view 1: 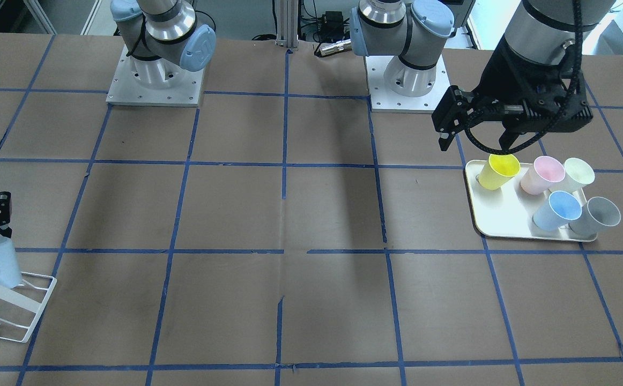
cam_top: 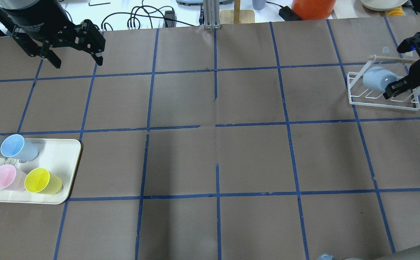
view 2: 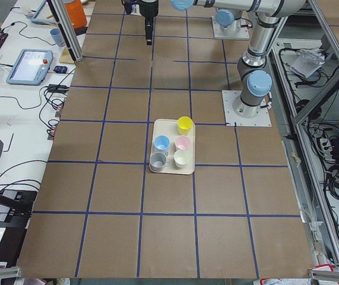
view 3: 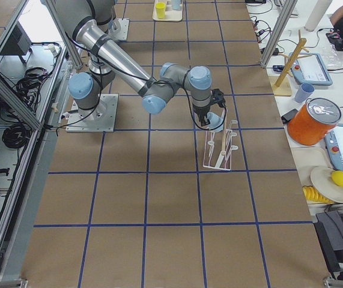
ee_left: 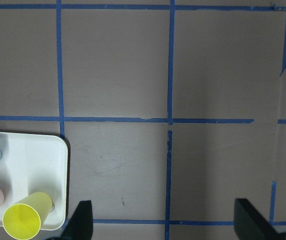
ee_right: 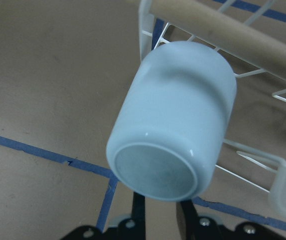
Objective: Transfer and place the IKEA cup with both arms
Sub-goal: 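Close the right gripper on the pale blue mug's base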
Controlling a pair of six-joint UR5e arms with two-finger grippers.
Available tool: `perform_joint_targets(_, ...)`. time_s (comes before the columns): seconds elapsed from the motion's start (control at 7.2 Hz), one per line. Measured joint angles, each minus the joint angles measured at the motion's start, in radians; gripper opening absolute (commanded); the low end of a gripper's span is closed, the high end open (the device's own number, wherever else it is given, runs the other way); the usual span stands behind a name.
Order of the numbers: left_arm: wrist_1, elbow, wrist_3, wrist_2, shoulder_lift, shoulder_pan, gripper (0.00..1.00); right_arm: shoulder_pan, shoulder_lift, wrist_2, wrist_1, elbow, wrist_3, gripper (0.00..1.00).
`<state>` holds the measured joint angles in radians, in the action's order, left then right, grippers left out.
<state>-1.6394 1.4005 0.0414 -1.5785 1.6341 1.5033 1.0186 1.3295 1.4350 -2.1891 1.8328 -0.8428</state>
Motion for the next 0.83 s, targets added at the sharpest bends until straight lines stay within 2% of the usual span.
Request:
perform_joint_targets(0.14,0.001,0.002,0.000,0.000,-0.001,0.000,1.00,0.000,0.000,0.001,0.003,-0.005,0.000,0.30)
perform_joint_targets(0.28,0.001,0.002,0.000,0.000,-0.002,0.000,1.00,0.000,0.000,0.002,0.005,-0.008,0.000,0.89)
perform_joint_targets(0.42,0.001,0.003,0.000,0.000,-0.002,0.000,1.00,0.000,0.000,0.001,0.006,-0.008,0.000,1.00)
perform_joint_targets(0.83,0.001,0.002,0.000,0.000,-0.002,0.000,1.00,0.001,-0.002,-0.001,0.007,-0.006,0.001,1.00)
